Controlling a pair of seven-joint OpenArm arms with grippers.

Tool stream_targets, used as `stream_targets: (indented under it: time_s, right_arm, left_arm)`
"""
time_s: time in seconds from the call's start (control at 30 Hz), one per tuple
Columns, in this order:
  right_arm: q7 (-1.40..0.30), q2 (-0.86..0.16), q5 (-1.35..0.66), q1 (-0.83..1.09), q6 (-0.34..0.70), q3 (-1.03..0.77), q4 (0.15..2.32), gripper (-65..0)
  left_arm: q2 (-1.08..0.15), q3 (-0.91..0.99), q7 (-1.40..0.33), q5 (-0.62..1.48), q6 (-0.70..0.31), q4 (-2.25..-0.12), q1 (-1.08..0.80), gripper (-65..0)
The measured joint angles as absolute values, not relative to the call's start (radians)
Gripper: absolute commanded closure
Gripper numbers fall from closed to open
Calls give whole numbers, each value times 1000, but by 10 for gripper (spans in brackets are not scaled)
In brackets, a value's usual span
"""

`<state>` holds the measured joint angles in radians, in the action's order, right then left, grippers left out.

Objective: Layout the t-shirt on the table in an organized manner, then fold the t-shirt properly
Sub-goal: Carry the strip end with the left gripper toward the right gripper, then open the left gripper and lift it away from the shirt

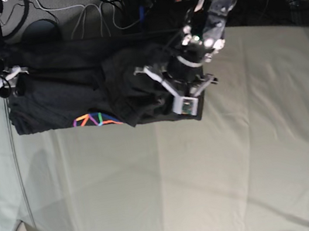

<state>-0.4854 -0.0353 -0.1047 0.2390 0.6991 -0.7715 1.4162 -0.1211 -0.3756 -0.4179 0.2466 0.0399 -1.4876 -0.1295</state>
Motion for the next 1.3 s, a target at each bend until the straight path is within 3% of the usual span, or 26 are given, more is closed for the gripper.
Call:
stream_targets:
  time_s: [0.37,0.6,0.93,1.13,1.3]
  right_arm:
    - [-485,-36,-102,247,699,-772,1415,-340]
    - [-485,-36,-102,245,698,-845,1415,-340]
    - [-487,-38,-102,203,695,-938,1417,-348]
    - [-481,-44,-104,137,695,-937,1399,-473]
    - [-490,-76,-98,89,698,-929,1254,-519]
  left_arm:
    - [88,-554,-400,267,48,-1114,130,-172]
    - [129,-583,-397,271,42,-1083,160,-172]
    - [-134,-520,-408,380,49,-1445,52,-171]
    - [-292,-249,-387,540,44,-1638,-102,-172]
    - [-343,-11,-408,604,46,-1644,-282,-172]
